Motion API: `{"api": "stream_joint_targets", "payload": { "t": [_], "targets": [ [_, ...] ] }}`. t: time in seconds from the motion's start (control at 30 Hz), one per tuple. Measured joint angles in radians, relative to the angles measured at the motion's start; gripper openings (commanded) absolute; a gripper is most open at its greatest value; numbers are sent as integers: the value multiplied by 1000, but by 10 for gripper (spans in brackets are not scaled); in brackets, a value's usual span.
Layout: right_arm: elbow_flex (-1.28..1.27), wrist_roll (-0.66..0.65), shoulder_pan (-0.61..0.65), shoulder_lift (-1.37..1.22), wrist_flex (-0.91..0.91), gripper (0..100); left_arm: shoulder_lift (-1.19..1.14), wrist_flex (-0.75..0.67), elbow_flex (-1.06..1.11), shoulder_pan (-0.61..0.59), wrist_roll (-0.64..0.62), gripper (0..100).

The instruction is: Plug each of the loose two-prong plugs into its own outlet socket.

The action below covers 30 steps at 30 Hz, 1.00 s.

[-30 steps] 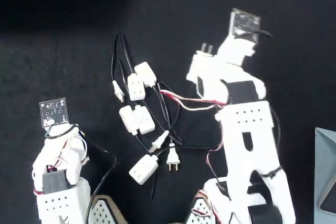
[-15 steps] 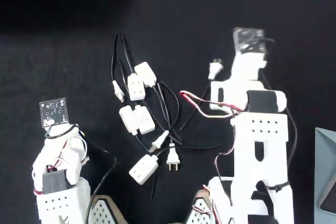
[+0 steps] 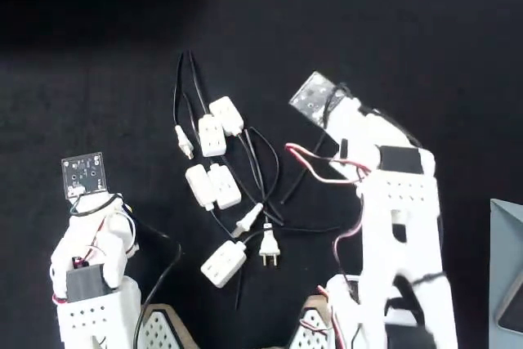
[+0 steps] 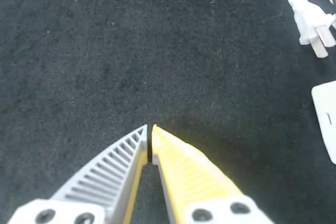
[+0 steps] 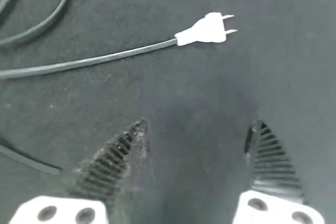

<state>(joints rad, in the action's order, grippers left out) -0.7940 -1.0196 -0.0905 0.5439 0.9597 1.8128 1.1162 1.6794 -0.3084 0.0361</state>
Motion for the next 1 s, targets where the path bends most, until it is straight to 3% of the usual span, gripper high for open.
{"api": "stream_joint_targets", "payload": {
  "t": [0.37, 1.0],
  "targets": [
    [103, -77, 2, -374, -61, 297, 0, 0, 0, 0, 0, 30],
    [130, -124, 249, -568, 14, 292, 0, 0, 2, 0, 0, 30]
  ]
}}
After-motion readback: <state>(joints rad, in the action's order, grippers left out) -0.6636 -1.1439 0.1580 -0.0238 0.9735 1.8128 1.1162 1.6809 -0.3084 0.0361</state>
